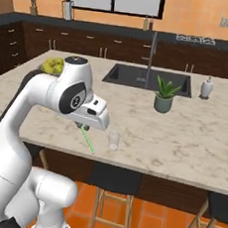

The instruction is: Take a straw from the drawer in front and place it inside the glass cup on the dining counter.

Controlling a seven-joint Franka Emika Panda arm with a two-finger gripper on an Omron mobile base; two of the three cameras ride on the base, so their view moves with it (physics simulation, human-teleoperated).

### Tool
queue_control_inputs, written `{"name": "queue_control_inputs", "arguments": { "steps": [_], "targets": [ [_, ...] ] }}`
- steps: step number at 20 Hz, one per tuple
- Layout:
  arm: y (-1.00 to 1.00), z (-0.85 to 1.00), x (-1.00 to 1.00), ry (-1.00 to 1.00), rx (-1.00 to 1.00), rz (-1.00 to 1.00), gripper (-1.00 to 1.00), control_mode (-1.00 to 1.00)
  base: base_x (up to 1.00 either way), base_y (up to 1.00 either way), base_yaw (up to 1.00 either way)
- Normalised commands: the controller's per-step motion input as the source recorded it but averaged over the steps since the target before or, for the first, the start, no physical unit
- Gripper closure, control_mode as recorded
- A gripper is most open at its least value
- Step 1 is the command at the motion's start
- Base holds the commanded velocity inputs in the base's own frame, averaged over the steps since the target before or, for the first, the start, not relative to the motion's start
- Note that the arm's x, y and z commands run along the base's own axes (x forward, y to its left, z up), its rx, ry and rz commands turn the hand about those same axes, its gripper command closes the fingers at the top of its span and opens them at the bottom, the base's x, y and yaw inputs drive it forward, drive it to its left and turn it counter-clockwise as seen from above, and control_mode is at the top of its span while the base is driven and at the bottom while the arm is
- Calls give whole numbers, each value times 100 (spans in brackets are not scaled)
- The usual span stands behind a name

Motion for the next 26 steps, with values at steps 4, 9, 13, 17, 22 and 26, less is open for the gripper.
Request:
{"name": "queue_control_inputs", "arguments": {
  "steps": [4,9,13,17,22,26],
  "targets": [
    [0,0,0,0,0,0,100,100,100,2,-9],
    [0,25,8,-6,2,0,100,-100,31,2,0],
    [-16,66,-29,-29,23,4,100,-100,0,0,0],
    [-20,37,-9,-22,37,13,100,-100,0,0,0],
    [-3,16,0,-12,41,11,100,-100,0,0,0],
    [0,-1,14,-12,25,7,100,-100,0,0,0]
  ]
}}
